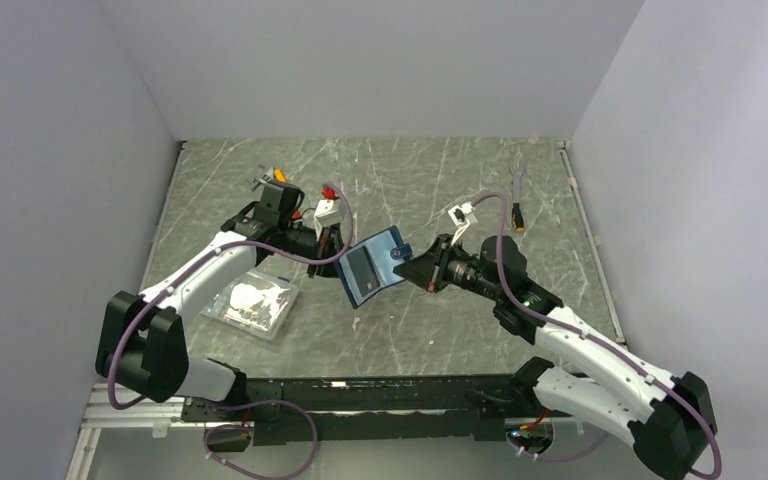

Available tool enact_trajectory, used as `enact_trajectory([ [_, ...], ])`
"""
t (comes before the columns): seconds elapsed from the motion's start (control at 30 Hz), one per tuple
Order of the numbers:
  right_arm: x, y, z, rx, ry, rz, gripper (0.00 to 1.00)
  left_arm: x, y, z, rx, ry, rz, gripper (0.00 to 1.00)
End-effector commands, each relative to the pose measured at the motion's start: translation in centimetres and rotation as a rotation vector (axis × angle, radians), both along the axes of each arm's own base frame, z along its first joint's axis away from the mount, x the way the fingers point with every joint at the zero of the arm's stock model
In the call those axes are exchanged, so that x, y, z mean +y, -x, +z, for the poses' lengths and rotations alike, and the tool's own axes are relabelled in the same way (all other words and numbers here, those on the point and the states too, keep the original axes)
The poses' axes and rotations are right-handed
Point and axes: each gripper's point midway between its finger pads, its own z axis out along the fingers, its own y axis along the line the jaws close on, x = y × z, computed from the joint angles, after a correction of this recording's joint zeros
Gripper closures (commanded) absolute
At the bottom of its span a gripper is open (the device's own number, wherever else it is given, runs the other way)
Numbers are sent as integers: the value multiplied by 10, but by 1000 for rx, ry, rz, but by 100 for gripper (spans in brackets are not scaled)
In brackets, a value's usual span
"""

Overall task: Put the credit cards into the card holder
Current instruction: Close the card holder at the center of the board.

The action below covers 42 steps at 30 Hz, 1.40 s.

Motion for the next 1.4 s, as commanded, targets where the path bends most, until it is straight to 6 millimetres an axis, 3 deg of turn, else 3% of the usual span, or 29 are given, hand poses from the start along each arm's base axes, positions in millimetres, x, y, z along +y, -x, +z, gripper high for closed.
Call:
enact_trajectory([
  [0.0,11,-10,-3,21,-41,4,100,-6,12,10,-61,5,-59,100],
  [0.1,16,-8,-23,91,-34,35,100,-8,8,-4,-55,-40,-42,100],
  [0.43,2,2,-90,294,-14,87,100,-33,-15,-71,-51,-265,-26,100],
  [0.6,-4,9,-135,410,3,95,100,-50,-15,-110,-43,-407,-72,100],
  [0.7,-5,18,-158,482,13,110,100,-58,-13,-122,-60,-464,-102,100],
  [0.87,-11,27,-182,556,40,92,100,-61,-1,-142,-88,-551,-161,100],
  [0.9,-14,26,-186,565,62,77,98,-61,1,-146,-95,-566,-168,100],
  [0.97,-17,25,-191,578,100,52,83,-60,3,-151,-106,-588,-176,100],
  [1.1,-32,24,-203,596,209,-32,65,-63,8,-154,-135,-612,-200,100],
  [1.2,-46,20,-205,541,331,-122,56,-64,13,-155,-158,-617,-226,100],
  [1.37,-60,13,-206,449,463,-237,50,-64,18,-156,-150,-614,-252,100],
])
